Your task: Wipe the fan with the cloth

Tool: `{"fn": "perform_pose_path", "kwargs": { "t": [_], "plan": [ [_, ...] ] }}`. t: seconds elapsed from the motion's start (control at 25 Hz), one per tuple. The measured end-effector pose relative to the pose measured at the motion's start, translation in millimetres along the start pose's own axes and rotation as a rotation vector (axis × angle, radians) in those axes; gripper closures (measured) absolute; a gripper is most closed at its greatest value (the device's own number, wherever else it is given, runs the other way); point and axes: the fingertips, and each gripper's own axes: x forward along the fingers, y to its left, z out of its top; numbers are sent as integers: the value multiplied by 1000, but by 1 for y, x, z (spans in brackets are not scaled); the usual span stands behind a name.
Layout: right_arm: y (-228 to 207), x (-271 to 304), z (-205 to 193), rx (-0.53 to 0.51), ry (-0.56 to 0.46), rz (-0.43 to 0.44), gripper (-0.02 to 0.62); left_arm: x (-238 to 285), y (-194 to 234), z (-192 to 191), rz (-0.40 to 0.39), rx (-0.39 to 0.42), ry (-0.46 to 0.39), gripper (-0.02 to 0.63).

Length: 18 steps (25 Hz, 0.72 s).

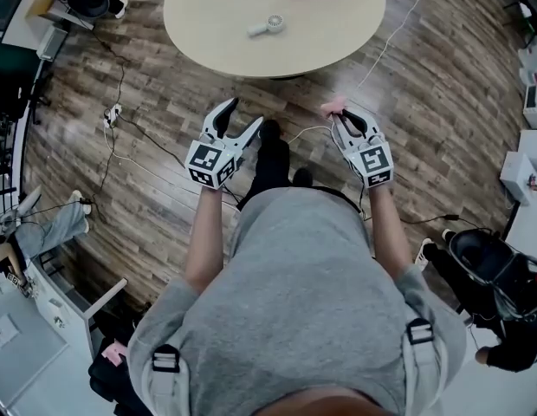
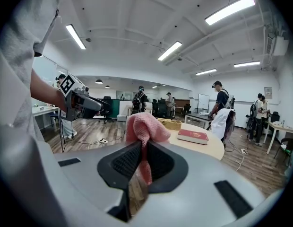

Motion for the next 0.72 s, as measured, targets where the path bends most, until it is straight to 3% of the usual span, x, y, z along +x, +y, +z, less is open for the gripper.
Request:
{"fn": "perform_pose_path", "kwargs": {
  "t": [0.2, 0.72],
  "plan": [
    [-16, 19, 5, 7, 6, -41, 555, 13, 20, 5, -27, 13, 5, 304],
    [-25, 121, 31, -40, 54, -22, 555, 38, 121, 11, -38, -42, 3, 304]
  ]
}}
